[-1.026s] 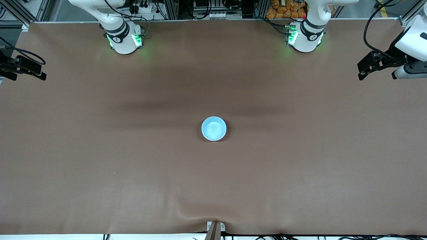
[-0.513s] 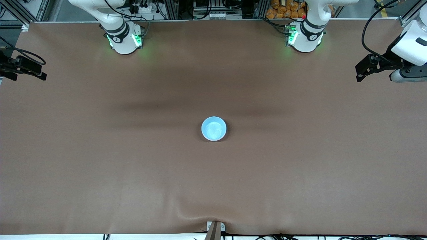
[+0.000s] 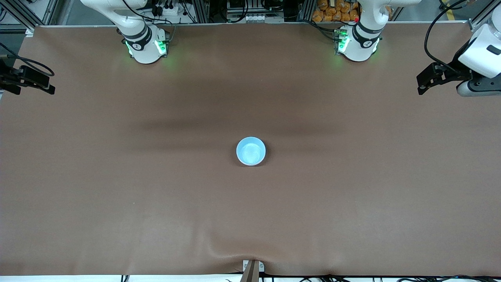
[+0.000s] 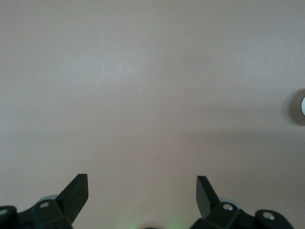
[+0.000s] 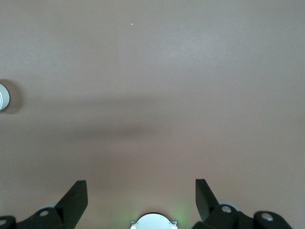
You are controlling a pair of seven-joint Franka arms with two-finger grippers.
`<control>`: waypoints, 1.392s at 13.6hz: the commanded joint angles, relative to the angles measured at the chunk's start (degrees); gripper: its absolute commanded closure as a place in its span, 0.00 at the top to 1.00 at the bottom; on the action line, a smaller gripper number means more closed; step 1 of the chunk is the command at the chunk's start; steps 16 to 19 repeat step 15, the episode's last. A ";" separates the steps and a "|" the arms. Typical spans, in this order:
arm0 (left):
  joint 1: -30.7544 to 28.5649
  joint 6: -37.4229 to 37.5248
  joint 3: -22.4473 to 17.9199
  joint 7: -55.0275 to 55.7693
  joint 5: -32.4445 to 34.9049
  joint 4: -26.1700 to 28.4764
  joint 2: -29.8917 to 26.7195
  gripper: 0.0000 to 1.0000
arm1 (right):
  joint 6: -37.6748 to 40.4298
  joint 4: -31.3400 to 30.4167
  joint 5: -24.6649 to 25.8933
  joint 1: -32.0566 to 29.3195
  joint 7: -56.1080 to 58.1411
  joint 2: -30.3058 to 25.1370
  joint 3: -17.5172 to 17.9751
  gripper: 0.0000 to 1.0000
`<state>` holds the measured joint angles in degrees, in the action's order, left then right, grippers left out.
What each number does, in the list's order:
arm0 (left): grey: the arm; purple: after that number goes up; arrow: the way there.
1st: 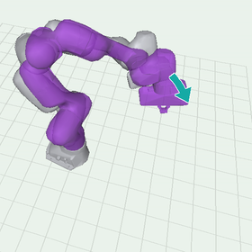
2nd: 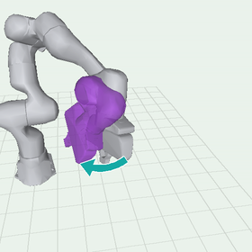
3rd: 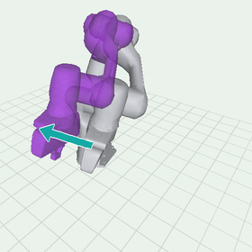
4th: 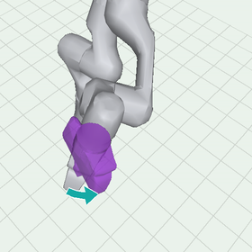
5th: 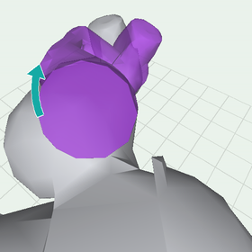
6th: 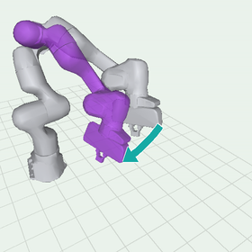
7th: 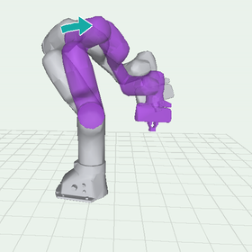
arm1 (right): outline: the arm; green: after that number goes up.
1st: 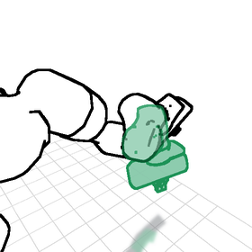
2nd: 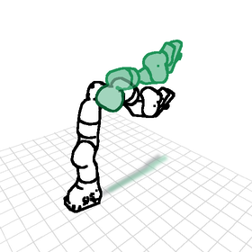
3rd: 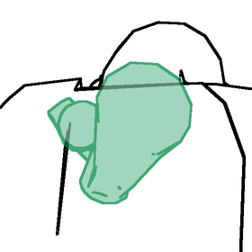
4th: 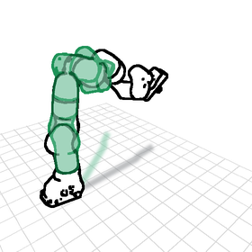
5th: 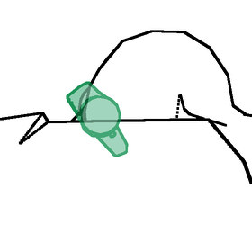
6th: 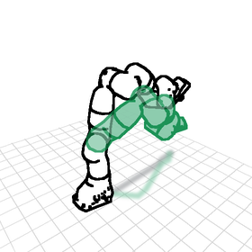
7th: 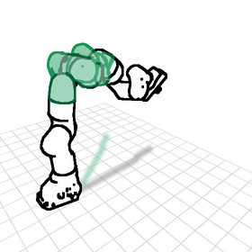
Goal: Stack pink and blue bowls on white bowl
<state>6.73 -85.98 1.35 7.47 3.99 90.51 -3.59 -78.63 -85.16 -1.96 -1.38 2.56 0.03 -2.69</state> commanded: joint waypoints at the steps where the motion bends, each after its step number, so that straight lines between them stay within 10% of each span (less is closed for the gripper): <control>1: -0.32 1.60 -0.21 -1.05 -0.57 0.20 -0.63 1.00 | 0.32 -0.18 0.38 0.24 -1.15 -0.47 0.06 1.00; 19: -3.57 2.83 -0.56 -2.46 -3.99 -3.32 0.60 1.00 | 0.06 -0.26 0.29 -0.38 -1.06 -0.12 -0.03 1.00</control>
